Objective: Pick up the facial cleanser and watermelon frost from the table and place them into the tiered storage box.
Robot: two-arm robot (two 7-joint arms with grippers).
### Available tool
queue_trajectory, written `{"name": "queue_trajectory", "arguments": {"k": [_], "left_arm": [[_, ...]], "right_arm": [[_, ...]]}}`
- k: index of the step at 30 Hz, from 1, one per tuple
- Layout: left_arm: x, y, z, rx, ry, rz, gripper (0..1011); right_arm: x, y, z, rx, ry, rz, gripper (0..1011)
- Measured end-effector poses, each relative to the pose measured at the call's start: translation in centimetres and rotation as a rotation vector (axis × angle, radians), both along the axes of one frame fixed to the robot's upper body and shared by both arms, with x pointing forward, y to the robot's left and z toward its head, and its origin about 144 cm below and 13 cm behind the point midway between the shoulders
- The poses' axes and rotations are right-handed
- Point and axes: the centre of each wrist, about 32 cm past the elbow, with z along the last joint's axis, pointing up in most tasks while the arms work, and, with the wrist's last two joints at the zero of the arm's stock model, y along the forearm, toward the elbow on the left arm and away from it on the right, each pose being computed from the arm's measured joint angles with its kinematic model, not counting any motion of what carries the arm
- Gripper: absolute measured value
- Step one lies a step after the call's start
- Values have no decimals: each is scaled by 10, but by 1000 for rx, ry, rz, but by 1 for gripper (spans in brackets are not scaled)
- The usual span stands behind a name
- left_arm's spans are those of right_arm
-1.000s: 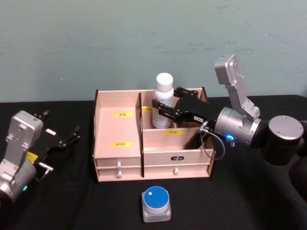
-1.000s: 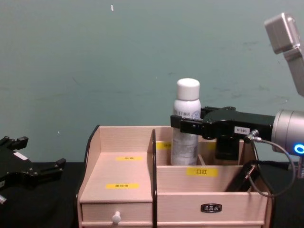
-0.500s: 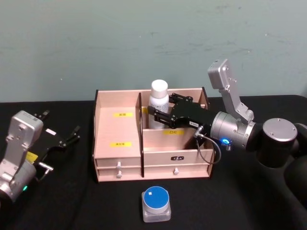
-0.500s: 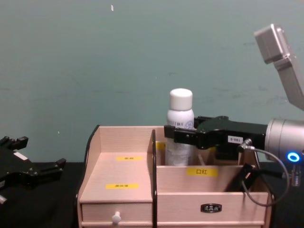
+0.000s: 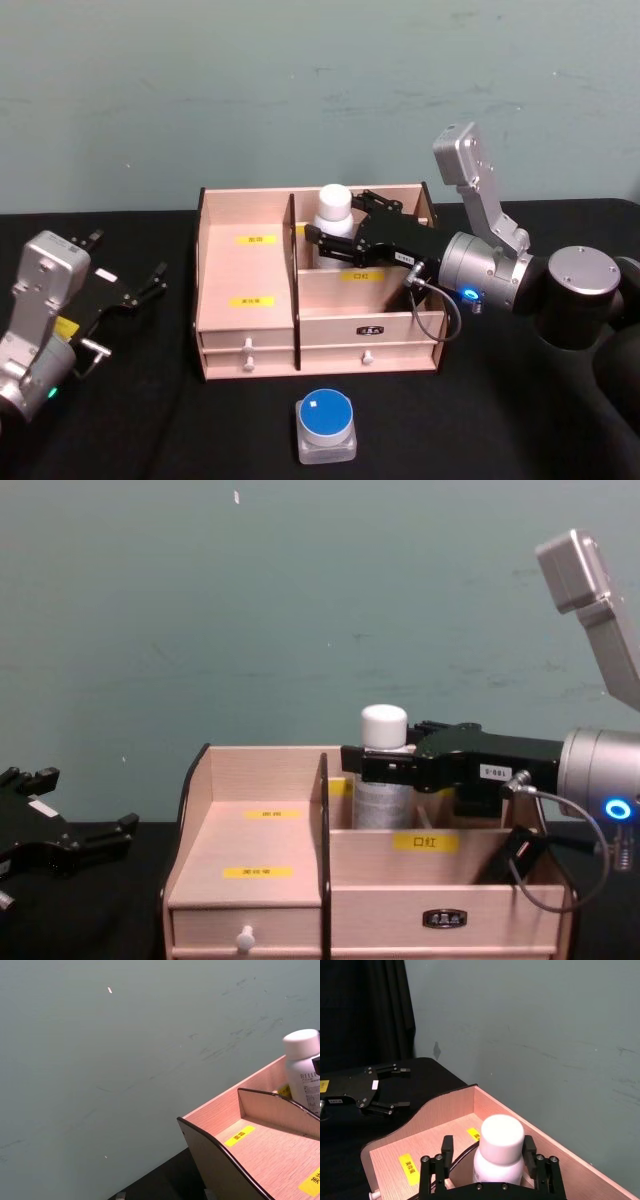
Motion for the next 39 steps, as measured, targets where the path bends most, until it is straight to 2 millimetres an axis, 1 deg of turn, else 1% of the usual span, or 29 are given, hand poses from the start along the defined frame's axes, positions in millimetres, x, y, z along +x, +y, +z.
{"name": "queue_trajectory", "arguments": {"k": [2,3,7,9,11,12,16,17,19,20,21,22,24,25,27,29,30,32,33,39], "left_arm": [[0,0,0,0,0,0,1010],[0,0,0,0,0,0,1010],[0,0,0,0,0,0,1010],[0,0,0,0,0,0,1010],[0,0,0,0,0,0,1009],[0,0,0,0,0,0,1010],[0,0,0,0,0,0,1010],[0,0,0,0,0,0,1010],[0,0,0,0,0,0,1010],[0,0,0,0,0,0,1009],[0,0,0,0,0,0,1010],[0,0,0,0,0,0,1010],[0,0,0,0,0,0,1010],[0,0,0,0,0,0,1010],[0,0,0,0,0,0,1009],[0,0,0,0,0,0,1010],[0,0,0,0,0,0,1009],[0,0,0,0,0,0,1010],[0,0,0,0,0,0,1010],[0,0,0,0,0,0,1010]], "right_arm": [[0,0,0,0,0,0,874],[0,-1,0,3,-2,-1,929],[-4,-8,4,14,-19,-7,1002],[-6,-11,9,16,-36,-8,1000],[-11,-17,18,16,-64,-13,1000],[-17,-22,27,17,-93,-16,1000],[-30,-32,46,21,-141,-20,1002],[-38,-35,53,24,-158,-17,1002],[-47,-38,61,31,-170,-9,1000],[-57,-41,66,40,-173,5,1000],[-61,-41,68,47,-170,12,1002],[-70,-42,69,62,-163,32,1000],[-79,-42,69,75,-150,56,1000],[-88,-42,66,84,-133,82,1002],[-95,-40,63,87,-116,108,1002],[-104,-37,55,84,-86,139,1000],[-108,-36,48,83,-61,154,1000],[-111,-34,44,82,-47,164,1000],[-114,-32,38,80,-25,180,1000],[-119,-25,12,22,49,224,1002]]}}
